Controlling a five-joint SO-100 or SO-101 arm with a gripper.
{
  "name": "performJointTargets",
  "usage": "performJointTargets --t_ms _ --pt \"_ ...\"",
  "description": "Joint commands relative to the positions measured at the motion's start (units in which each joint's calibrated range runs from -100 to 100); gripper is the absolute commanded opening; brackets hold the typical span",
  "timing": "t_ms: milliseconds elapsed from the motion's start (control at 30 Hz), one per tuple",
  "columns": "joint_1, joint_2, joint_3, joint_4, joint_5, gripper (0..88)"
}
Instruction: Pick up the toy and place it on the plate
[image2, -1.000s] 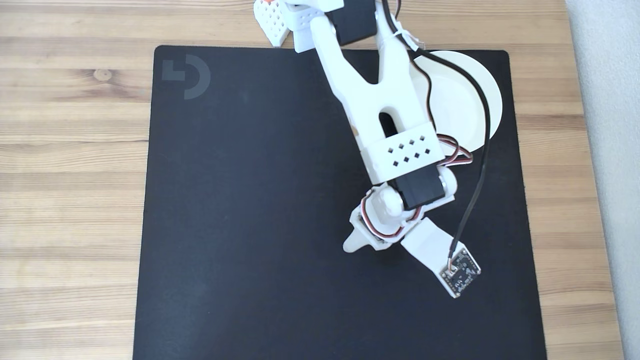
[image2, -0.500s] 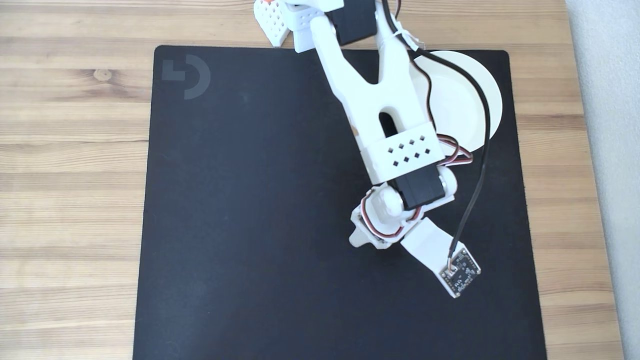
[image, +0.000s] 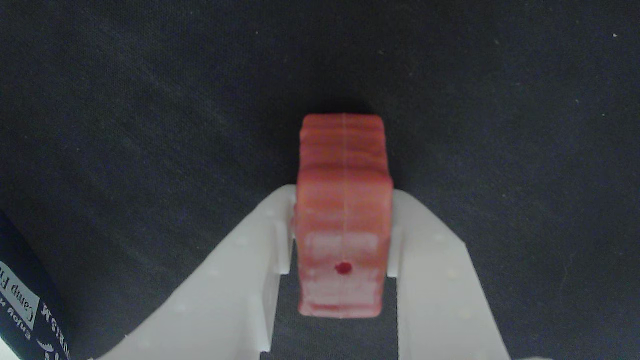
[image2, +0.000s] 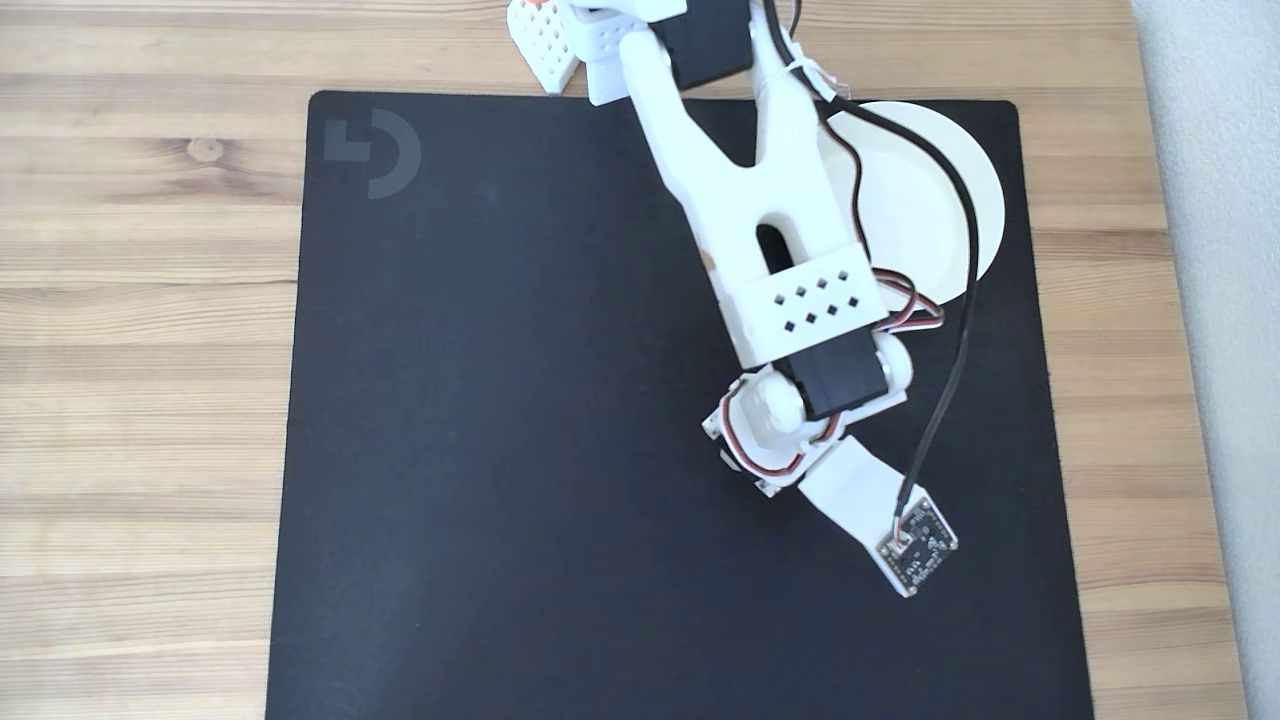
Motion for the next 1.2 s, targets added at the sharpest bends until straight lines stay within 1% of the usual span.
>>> performJointTargets --t_ms 0,100,233,467,500,533,633,733,767,867,967,1000,1067,1167 --pt "0.1 -1.1 -1.9 0.5 -0.2 2.4" --pt "-0.7 -4.8 -6.5 3.0 -0.1 2.4" --pt "-2.1 -13.3 -6.9 4.1 -0.1 2.4" --pt "-4.9 -26.0 1.0 2.3 -0.1 2.4" --pt "-5.2 -27.5 2.7 1.0 -0.1 2.4" --pt "-6.4 -31.0 7.5 -3.1 -0.1 2.4" --pt "-8.1 -35.5 13.9 -9.9 -0.1 2.4" --pt "-11.3 -41.3 25.0 -20.1 -0.1 2.4" --pt "-11.6 -41.8 26.2 -21.4 -0.1 2.4" --pt "-15.8 -45.7 35.8 -29.3 -0.2 2.4" --pt "-19.4 -48.0 41.1 -31.0 -0.6 2.4" --pt "-21.4 -48.9 43.5 -30.2 -2.3 2.4" --pt "-24.3 -50.6 47.7 -29.8 -3.8 2.4" --pt "-27.1 -54.7 52.7 -29.8 -4.4 2.4"
